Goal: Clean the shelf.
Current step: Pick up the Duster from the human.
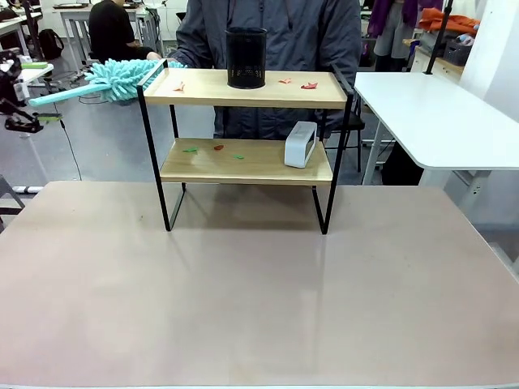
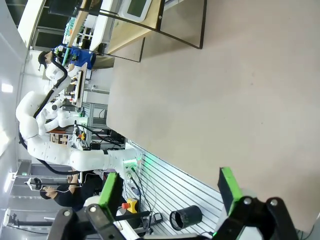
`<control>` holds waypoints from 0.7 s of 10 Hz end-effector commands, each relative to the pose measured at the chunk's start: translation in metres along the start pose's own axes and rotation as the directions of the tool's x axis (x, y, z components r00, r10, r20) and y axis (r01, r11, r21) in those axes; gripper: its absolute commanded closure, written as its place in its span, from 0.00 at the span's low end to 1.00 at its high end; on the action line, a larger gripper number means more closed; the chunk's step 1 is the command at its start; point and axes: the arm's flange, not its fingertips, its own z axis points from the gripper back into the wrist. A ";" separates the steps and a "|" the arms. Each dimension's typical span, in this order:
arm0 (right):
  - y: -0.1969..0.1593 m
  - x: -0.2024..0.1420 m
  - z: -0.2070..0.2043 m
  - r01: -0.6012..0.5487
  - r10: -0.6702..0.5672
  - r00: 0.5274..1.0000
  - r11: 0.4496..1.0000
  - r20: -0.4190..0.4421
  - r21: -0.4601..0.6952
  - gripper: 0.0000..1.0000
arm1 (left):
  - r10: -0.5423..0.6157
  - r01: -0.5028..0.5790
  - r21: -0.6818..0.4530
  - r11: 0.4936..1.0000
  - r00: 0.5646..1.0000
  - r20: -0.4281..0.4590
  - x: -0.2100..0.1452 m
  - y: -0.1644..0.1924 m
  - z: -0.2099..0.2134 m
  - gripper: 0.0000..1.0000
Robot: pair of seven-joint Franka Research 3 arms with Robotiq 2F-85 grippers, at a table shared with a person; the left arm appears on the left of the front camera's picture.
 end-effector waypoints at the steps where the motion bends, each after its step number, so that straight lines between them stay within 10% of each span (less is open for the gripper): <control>1: 0.002 0.003 0.001 -0.026 0.026 1.000 0.999 0.011 0.019 0.00 | 0.066 -0.073 -0.072 0.995 0.993 -0.095 0.012 -0.008 -0.007 0.00; 7: 0.002 0.003 0.001 -0.026 0.026 1.000 0.999 0.011 0.019 0.00 | 0.040 -0.043 -0.041 0.998 0.998 -0.051 0.013 -0.003 -0.027 0.00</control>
